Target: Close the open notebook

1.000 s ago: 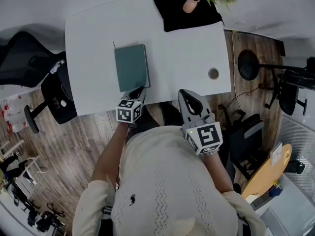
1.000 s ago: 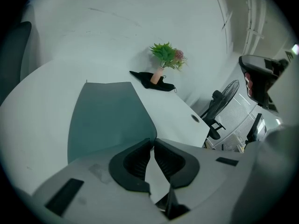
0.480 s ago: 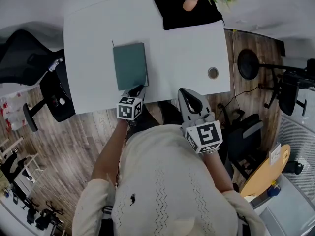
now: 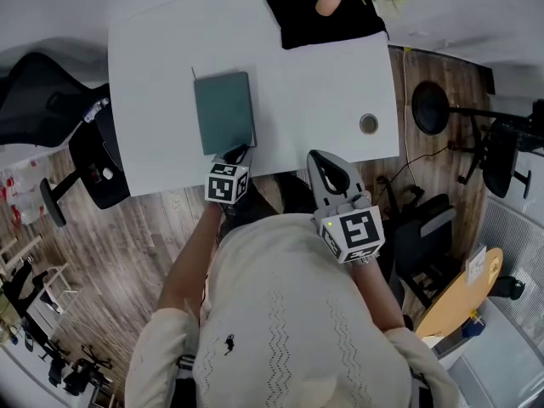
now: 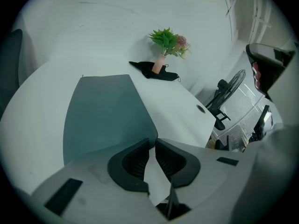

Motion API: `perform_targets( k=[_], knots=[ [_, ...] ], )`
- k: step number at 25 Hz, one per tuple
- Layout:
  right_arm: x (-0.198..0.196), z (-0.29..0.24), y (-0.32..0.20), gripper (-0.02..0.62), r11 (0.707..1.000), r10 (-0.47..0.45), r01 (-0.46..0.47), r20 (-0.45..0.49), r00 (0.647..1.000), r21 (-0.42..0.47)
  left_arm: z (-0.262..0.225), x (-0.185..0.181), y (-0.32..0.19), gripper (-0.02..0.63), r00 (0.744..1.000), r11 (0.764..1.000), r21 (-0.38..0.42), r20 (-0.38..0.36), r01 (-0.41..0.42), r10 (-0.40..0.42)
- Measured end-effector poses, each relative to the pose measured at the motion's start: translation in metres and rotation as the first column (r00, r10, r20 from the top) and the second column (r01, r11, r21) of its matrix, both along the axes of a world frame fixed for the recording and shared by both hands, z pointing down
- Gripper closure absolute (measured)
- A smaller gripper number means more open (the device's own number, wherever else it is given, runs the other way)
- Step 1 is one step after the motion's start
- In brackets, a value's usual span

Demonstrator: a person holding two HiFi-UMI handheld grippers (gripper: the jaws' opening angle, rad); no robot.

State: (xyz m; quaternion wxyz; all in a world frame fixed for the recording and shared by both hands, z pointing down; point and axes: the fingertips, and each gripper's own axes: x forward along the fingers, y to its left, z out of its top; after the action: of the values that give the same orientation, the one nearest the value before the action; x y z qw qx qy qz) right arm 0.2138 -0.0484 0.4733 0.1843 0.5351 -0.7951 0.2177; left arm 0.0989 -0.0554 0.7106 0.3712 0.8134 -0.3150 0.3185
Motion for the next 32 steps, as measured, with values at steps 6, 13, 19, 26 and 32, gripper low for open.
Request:
perform_targets(
  k=[6, 13, 19, 26, 32],
  knots=[
    [-0.001, 0.003, -0.002, 0.594, 1.000, -0.004, 0.004, 0.000, 1.000, -0.007, 0.001, 0.002, 0.000, 0.561, 0.998, 1.000, -0.007, 0.054, -0.019, 0.019],
    [0.000, 0.006, -0.003, 0.594, 1.000, 0.000, 0.000, -0.002, 1.000, -0.013, 0.001, 0.007, 0.002, 0.525, 0.999, 1.000, -0.020, 0.034, -0.023, 0.024],
    [-0.004, 0.004, -0.001, 0.594, 1.000, -0.002, 0.002, -0.006, 1.000, -0.011, -0.002, 0.010, 0.005, 0.469, 0.999, 0.999, -0.028, 0.015, -0.042, 0.043],
    [-0.009, 0.004, 0.001, 0.594, 1.000, -0.019, 0.019, -0.007, 1.000, -0.012, -0.006, 0.017, 0.010, 0.408, 0.998, 0.998, -0.021, -0.010, -0.065, 0.065],
    [-0.015, 0.005, 0.001, 0.594, 0.999, -0.032, 0.032, -0.004, 0.999, -0.011, -0.018, 0.005, 0.003, 0.556, 1.000, 0.999, 0.045, -0.012, -0.016, 0.016]
  ],
)
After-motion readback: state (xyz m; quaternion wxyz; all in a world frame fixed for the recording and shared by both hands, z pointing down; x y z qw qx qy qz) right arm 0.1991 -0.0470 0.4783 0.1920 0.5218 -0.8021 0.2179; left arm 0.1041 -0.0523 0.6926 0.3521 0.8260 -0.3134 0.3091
